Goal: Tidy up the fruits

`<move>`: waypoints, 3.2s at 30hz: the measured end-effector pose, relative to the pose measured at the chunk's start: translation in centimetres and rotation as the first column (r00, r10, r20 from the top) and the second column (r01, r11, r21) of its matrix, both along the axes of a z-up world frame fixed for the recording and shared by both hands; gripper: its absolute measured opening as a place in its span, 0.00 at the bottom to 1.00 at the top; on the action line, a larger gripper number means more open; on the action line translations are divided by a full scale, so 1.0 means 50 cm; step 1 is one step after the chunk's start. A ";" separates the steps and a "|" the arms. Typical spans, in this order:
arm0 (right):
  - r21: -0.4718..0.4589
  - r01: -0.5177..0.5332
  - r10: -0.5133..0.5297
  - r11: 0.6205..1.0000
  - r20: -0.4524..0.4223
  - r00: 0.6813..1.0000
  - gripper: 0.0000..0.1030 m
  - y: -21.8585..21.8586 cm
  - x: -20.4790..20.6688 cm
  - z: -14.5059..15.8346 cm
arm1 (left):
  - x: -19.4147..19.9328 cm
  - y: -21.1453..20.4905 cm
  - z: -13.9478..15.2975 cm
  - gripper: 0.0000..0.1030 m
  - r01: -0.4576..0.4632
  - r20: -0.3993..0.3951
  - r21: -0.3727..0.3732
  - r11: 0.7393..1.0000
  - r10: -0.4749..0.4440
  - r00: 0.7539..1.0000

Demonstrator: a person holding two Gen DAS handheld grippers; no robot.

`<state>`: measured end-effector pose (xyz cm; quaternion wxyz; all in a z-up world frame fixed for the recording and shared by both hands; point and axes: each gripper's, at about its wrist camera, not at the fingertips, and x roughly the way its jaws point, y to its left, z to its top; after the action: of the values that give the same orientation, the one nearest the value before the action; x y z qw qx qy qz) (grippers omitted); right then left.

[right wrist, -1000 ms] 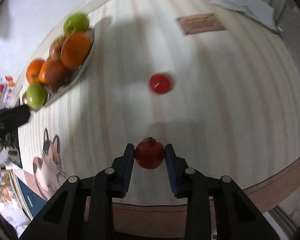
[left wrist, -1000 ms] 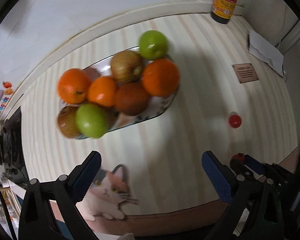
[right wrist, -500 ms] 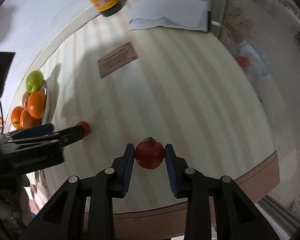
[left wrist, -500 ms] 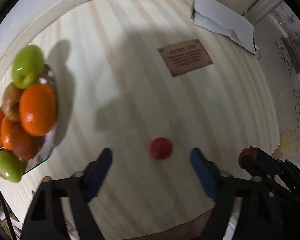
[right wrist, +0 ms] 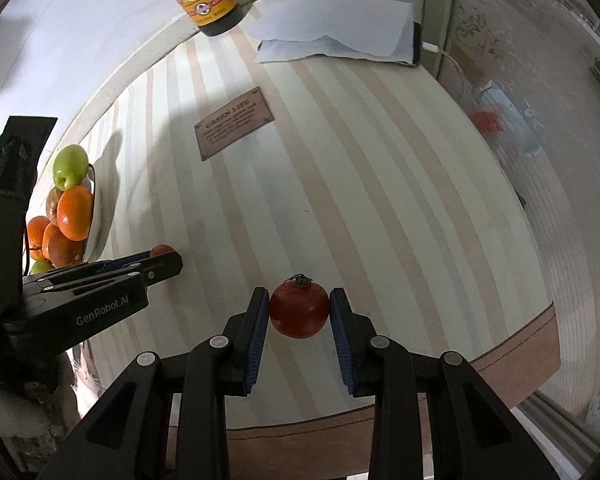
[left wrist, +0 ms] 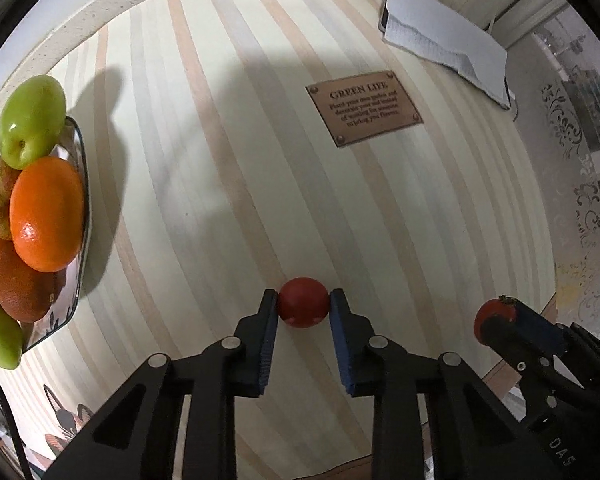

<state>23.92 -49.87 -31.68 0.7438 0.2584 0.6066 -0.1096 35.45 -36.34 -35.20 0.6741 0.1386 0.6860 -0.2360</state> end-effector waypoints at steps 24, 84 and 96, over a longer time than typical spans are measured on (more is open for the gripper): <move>0.199 -0.320 0.283 0.926 0.196 0.939 0.33 0.293 0.182 0.013 | 0.095 0.431 0.222 0.23 -0.372 0.042 -0.127 0.919 0.380 0.924; -0.263 -0.308 0.380 0.915 0.296 0.877 0.96 0.467 0.017 0.378 | -0.149 0.609 0.445 0.94 -0.482 0.452 -0.127 0.867 0.483 0.750; -0.349 -0.211 0.355 0.913 0.425 0.833 0.96 0.531 -0.244 0.595 | -0.381 0.658 0.624 0.94 -0.401 0.575 -0.202 0.894 0.439 0.690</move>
<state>11.69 -23.34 -1.93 0.9078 0.0728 0.4127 -0.0168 16.42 -3.41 -4.02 0.8972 0.0258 0.4390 -0.0390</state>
